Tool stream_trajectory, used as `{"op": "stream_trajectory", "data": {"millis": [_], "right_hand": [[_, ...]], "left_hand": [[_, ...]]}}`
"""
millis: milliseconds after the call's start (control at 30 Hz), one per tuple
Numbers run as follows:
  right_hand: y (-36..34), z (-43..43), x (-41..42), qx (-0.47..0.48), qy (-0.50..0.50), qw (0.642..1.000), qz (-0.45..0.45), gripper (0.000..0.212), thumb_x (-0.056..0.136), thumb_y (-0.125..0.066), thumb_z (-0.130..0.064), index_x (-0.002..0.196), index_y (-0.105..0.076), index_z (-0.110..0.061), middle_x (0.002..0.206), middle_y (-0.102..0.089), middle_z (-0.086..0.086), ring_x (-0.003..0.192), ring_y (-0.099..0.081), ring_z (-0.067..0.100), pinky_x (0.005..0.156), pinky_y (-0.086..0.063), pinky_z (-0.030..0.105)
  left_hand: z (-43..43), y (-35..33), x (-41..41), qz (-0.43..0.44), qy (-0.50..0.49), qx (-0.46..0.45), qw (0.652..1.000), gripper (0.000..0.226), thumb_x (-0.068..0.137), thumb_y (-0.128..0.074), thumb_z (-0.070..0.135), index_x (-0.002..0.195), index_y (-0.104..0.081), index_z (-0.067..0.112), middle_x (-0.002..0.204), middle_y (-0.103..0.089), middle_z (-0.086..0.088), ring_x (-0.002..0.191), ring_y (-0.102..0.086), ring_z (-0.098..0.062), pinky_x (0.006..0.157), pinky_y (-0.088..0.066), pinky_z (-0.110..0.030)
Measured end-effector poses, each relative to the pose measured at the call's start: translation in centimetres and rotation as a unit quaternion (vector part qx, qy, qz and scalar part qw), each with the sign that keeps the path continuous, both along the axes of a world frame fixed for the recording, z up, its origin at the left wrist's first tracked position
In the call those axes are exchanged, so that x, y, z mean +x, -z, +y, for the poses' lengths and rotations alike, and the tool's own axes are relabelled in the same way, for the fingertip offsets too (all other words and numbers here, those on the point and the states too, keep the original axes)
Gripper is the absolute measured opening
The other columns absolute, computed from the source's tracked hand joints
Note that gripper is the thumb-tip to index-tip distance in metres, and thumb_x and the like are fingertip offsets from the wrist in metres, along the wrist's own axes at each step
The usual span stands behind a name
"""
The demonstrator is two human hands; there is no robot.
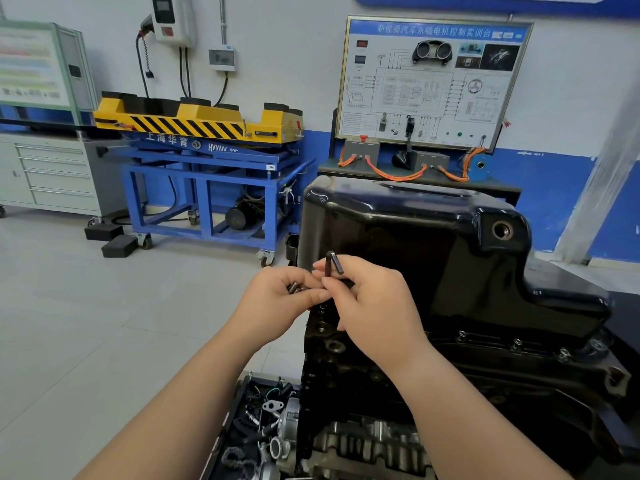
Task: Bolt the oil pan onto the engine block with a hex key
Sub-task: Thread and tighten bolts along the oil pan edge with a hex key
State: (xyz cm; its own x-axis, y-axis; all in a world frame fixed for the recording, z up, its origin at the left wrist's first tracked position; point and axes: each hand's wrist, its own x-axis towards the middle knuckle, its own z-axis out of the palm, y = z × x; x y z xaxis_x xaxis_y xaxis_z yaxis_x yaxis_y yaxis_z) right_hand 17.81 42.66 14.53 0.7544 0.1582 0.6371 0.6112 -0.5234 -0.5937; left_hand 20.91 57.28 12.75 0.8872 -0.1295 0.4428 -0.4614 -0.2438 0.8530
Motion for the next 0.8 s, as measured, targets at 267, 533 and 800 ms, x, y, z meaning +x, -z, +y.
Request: {"op": "stream_trajectory", "data": {"millis": [267,533,800], "right_hand": [[0.5,0.2,0.3,0.040,0.046,0.998,-0.032,0.007,0.084,-0.066,-0.012,0.086,-0.072,-0.016,0.077,-0.071,-0.009,0.080,-0.065,0.003,0.070,-0.052,0.019],[0.3,-0.1,0.1,0.028,0.023,0.999,-0.020,0.005,0.084,-0.068,-0.016,0.086,-0.071,-0.019,0.074,-0.069,-0.009,0.073,-0.064,0.005,0.065,-0.054,0.028],[-1.2,-0.8,-0.9,0.104,-0.065,0.992,0.019,0.010,0.090,-0.060,-0.033,0.093,-0.069,-0.031,0.085,-0.070,-0.017,0.051,-0.059,0.001,0.051,-0.045,0.011]], "left_hand": [[-0.8,0.2,-0.5,-0.045,-0.046,0.020,0.998,0.021,0.072,-0.076,0.025,0.065,-0.070,0.043,0.061,-0.064,0.012,0.059,-0.057,-0.003,0.058,-0.047,-0.015],[-1.0,0.4,-0.2,-0.034,-0.043,0.010,0.998,0.024,0.074,-0.073,0.018,0.056,-0.065,0.031,0.053,-0.057,0.010,0.054,-0.049,0.001,0.053,-0.040,-0.012],[-1.1,0.5,-0.1,-0.020,-0.022,-0.005,1.000,0.010,0.076,-0.074,0.019,0.068,-0.070,0.015,0.051,-0.054,0.014,0.048,-0.043,0.002,0.051,-0.035,-0.012]]}}
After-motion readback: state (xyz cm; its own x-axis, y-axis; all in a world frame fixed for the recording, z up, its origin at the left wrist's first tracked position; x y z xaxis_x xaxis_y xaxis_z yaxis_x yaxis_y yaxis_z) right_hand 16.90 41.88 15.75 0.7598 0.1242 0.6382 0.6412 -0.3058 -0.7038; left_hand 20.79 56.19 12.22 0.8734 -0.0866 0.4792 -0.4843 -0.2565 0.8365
